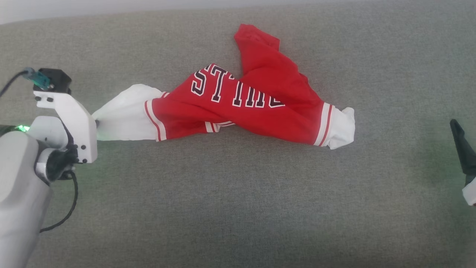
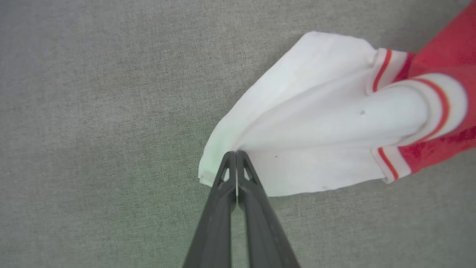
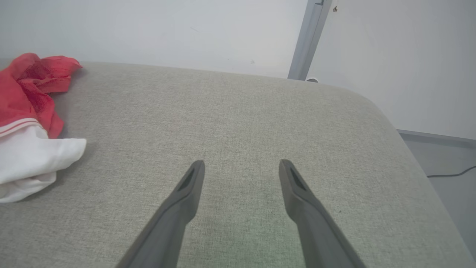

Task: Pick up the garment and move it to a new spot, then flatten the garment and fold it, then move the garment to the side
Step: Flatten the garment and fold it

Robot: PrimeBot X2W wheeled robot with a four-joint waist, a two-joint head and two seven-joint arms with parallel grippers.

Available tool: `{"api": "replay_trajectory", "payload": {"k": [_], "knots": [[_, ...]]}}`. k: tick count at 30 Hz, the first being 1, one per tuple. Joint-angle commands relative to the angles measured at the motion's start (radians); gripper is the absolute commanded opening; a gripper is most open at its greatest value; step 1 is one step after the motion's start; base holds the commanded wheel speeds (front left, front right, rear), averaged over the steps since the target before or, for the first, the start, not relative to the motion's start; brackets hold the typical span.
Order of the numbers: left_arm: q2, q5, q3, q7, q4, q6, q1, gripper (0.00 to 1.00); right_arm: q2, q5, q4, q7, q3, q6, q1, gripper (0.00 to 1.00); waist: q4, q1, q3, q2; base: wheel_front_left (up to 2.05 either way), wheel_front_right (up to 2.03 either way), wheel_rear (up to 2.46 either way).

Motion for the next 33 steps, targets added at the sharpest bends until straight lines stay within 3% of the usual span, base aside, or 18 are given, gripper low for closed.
{"api": "replay_trajectory", "payload": {"k": [1, 5, 6, 8, 14, 15, 21, 28, 33], "knots": [[-0.002, 0.016, -0.002, -0.022, 0.004, 0.009, 0.009, 0.00, -0.002, -0.004, -0.014, 0.010, 0.003, -0.001, 0.008, 1.00, 0.003, 0.0000, -0.002, 0.0000, 0.00, 0.00, 0.00], [-0.033, 0.003, 0.011, -0.104, 0.013, 0.008, 0.026, 0.00, -0.008, -0.012, -0.048, 0.044, 0.039, -0.001, 0.011, 1.00, 0.015, 0.0000, -0.019, 0.0000, 0.00, 0.00, 0.00], [-0.039, 0.005, 0.016, -0.132, 0.009, 0.012, 0.029, 0.37, -0.010, -0.014, -0.060, 0.054, 0.051, -0.001, 0.007, 1.00, 0.019, 0.0000, -0.024, 0.0000, 0.00, 0.00, 0.00], [-0.046, 0.025, 0.016, -0.195, -0.004, 0.015, 0.046, 1.00, -0.012, -0.007, -0.087, 0.083, 0.077, -0.001, -0.006, 1.00, 0.030, 0.0000, -0.035, 0.0000, 0.00, 0.00, 0.00], [-0.112, 0.057, 0.017, -0.428, -0.101, 0.035, 0.148, 1.00, -0.061, 0.008, -0.164, 0.188, 0.183, -0.001, -0.065, 1.00, 0.106, 0.0000, -0.056, 0.0000, 0.00, 0.00, 0.00], [-0.112, 0.057, 0.017, -0.428, -0.101, 0.035, 0.148, 1.00, -0.061, 0.008, -0.164, 0.188, 0.183, -0.001, -0.065, 1.00, 0.106, 0.0000, -0.056, 0.0000, 0.00, 0.00, 0.00], [-0.218, 0.089, -0.022, -0.613, -0.212, 0.077, 0.280, 1.00, -0.121, 0.081, -0.188, 0.310, 0.295, -0.001, -0.175, 1.00, 0.217, 0.0000, -0.053, 0.0000, 0.00, 0.00, 0.00], [-0.332, 0.134, -0.103, -0.723, -0.298, 0.102, 0.372, 1.00, -0.203, 0.195, -0.122, 0.496, 0.481, -0.001, -0.378, 1.00, 0.351, 0.0000, 0.004, 0.0000, 0.00, 0.00, 0.00], [-0.380, 0.154, -0.142, -0.777, -0.355, 0.124, 0.420, 1.00, -0.257, 0.282, -0.061, 0.639, 0.623, -0.001, -0.506, 1.00, 0.425, 0.0000, 0.039, 0.0000, 0.00, 0.00, 0.00]]}}
